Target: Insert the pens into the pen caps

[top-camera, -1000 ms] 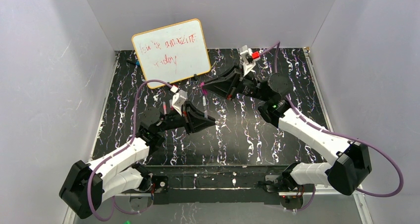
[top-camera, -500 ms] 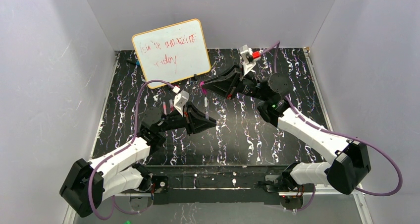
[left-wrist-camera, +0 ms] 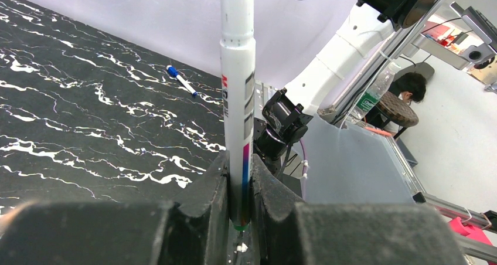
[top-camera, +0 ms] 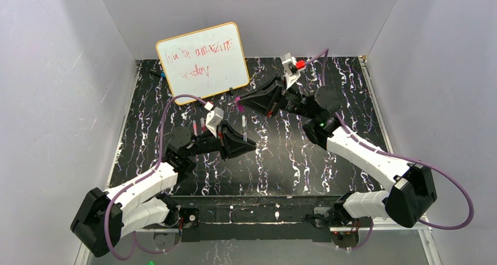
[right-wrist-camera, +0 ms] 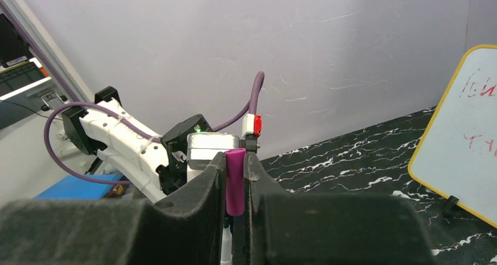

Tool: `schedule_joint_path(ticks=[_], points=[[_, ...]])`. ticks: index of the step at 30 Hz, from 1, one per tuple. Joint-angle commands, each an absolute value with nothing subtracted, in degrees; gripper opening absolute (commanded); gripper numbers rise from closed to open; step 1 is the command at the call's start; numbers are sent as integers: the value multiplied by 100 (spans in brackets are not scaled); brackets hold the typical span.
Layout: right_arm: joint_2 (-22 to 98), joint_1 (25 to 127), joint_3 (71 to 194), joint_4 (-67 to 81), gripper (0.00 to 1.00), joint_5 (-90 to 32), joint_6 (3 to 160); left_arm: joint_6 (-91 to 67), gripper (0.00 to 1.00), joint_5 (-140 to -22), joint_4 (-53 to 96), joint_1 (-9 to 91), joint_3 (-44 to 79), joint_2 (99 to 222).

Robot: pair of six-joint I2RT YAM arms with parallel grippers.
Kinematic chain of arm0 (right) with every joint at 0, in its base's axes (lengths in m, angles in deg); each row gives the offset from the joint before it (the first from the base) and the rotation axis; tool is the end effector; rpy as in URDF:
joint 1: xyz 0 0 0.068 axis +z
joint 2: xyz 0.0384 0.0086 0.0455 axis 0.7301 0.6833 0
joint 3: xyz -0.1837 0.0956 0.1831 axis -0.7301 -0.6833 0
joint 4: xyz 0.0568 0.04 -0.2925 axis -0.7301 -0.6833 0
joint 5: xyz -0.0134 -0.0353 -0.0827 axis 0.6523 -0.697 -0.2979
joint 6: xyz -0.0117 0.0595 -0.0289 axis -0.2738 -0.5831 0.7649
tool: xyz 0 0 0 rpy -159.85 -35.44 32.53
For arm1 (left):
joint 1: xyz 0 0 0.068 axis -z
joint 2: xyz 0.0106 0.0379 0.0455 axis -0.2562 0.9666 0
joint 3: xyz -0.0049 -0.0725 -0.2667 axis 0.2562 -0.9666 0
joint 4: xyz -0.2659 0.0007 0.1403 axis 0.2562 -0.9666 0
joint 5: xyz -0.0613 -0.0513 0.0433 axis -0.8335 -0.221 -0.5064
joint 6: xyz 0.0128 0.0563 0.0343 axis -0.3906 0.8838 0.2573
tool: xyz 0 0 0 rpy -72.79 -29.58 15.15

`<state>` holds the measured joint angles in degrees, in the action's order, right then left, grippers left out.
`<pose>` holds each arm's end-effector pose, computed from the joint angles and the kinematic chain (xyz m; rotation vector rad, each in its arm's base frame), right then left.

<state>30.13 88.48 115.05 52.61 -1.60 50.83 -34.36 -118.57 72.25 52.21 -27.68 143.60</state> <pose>0.2315 0.2468 0.4128 -0.6620 1.1057 1.5249 0.1826 -0.1879 0.2829 0.8244 1.2319 -1.5044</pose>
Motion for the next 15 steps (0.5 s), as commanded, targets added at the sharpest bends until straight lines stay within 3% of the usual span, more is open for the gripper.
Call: schedule_joint_path(ticks=[1,15], points=[[3053,8819,11518,5615,18,-94,5042,-3348,0,-11931,7352,5254,-2609,14223],[3011,8815,11501,5572,18,-110,5066,-2980,0,-11667,6980,5251,-2444,14220]])
